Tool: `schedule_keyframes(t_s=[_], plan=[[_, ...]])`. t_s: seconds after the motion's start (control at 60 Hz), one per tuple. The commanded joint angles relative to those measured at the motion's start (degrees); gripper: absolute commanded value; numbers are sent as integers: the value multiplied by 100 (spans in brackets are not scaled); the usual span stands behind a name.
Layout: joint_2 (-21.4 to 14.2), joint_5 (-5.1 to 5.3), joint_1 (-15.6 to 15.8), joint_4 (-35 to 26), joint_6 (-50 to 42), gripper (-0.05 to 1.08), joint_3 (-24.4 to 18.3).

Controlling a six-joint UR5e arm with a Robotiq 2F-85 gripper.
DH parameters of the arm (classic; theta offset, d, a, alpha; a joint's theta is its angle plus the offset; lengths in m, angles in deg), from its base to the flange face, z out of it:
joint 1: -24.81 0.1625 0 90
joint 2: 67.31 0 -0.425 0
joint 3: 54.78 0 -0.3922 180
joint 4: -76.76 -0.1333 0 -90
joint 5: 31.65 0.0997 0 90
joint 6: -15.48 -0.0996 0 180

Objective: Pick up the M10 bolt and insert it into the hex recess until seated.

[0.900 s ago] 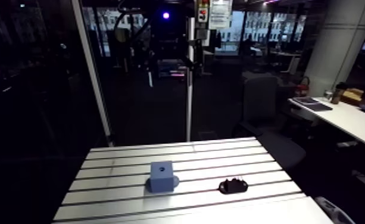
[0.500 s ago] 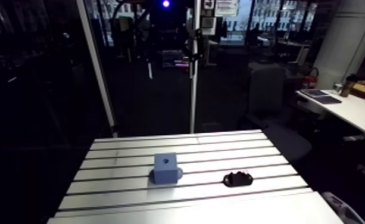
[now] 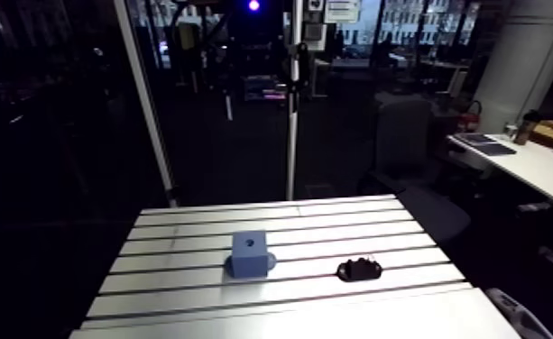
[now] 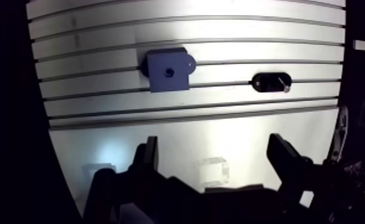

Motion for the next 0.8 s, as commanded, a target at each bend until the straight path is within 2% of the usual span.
schedule_keyframes(t_s=[0.017,0.033,0.1,0.25,0.35,0.417,0.6,0.667,0.8], plan=[[-3,-16,-512,163,729,1,86],[-3,0,-660,223,792,1,98],[-11,19,-897,306,1009,1,172],[21,11,-1107,503,1583,1,322],[39,4,-1349,787,1795,1,468],[41,21,-1635,989,1951,1,646],[152,12,-1823,1336,2423,1,1036],[251,13,-1978,1567,2515,1,1200],[462,3,-2132,1664,2517,1,1266]])
